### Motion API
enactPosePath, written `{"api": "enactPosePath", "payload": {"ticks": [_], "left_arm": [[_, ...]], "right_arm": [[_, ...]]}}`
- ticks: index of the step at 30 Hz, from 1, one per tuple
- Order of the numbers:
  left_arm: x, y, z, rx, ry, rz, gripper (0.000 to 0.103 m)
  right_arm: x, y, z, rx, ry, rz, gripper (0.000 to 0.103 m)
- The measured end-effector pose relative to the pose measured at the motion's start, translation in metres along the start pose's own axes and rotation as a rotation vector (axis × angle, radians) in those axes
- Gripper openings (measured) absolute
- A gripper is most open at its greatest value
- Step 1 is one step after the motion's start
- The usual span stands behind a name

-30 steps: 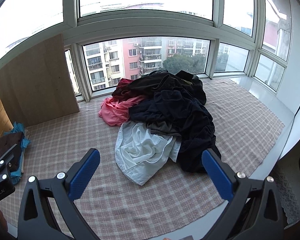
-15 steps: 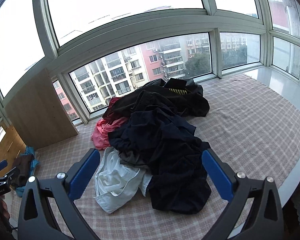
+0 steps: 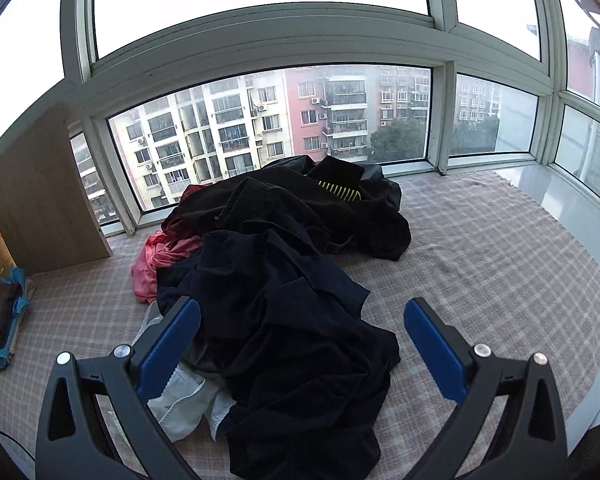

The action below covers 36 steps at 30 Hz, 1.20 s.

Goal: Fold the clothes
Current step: 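Grasp the navy sweatshirt in the pile with the right gripper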

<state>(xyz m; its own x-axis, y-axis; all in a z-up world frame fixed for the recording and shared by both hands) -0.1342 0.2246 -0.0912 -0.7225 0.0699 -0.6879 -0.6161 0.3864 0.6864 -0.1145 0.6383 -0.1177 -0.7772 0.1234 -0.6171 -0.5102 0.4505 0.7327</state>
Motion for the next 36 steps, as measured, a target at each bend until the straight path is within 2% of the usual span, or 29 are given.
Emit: {"api": "enactPosePath", "payload": {"ticks": [3,5,6,8,10,11,14,18,20,22,24,27,32,36], "left_arm": [[0.005,0.003,-0.002,0.002,0.013,-0.009,0.095],[0.007,0.005,-0.003,0.008,0.023,-0.012,0.095],[0.008,0.005,-0.003,0.011,0.032,-0.012,0.095],[0.01,0.004,-0.003,0.021,0.039,-0.016,0.095],[0.012,0.003,-0.001,0.029,0.034,-0.025,0.095],[0.014,0.002,0.0,0.033,0.031,-0.029,0.095],[0.017,-0.001,0.002,0.044,0.026,-0.042,0.095],[0.018,-0.004,0.002,0.051,0.028,-0.054,0.095],[0.018,-0.005,0.002,0.053,0.027,-0.054,0.095],[0.017,-0.005,0.002,0.055,0.026,-0.053,0.096],[0.016,-0.005,0.002,0.057,0.025,-0.052,0.096],[0.015,-0.005,0.002,0.063,0.024,-0.05,0.096],[0.012,-0.005,0.0,0.071,0.028,-0.048,0.096],[0.005,-0.004,-0.008,0.06,0.037,-0.032,0.096]], "right_arm": [[0.017,-0.005,-0.006,-0.033,0.015,-0.027,0.103],[0.03,-0.015,-0.01,-0.042,0.052,-0.075,0.102],[0.038,-0.021,-0.011,-0.053,0.044,-0.104,0.101],[0.054,-0.033,-0.012,-0.095,0.01,-0.16,0.09],[0.068,-0.045,-0.011,-0.125,-0.024,-0.214,0.056],[0.075,-0.05,-0.01,-0.136,-0.04,-0.236,0.052],[0.091,-0.058,-0.006,-0.151,-0.074,-0.273,0.052],[0.098,-0.059,-0.007,-0.172,-0.084,-0.272,0.051],[0.096,-0.056,-0.006,-0.147,-0.049,-0.275,0.037],[0.088,-0.047,-0.004,-0.089,-0.003,-0.254,0.021],[0.075,-0.033,0.0,-0.041,0.04,-0.219,0.012],[0.048,-0.004,0.003,0.02,0.098,-0.146,0.009],[-0.002,0.071,0.001,0.079,0.176,0.007,0.008],[-0.064,0.142,-0.036,-0.011,0.212,0.186,0.006]]}}
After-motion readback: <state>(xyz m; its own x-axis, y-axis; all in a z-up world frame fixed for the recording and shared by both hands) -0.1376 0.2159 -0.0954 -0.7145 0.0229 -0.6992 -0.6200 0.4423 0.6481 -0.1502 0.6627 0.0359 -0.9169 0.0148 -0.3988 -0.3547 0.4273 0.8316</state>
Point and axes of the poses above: each gripper's, at about its wrist camera, not at the fingertips, and x roughly the way its jaws point, z to its right, y to its top, the point moved 8 cm from there along x, roughly the way its jaws point, and after that the axes turned 15 degrees about x, right-handed, at the moved point
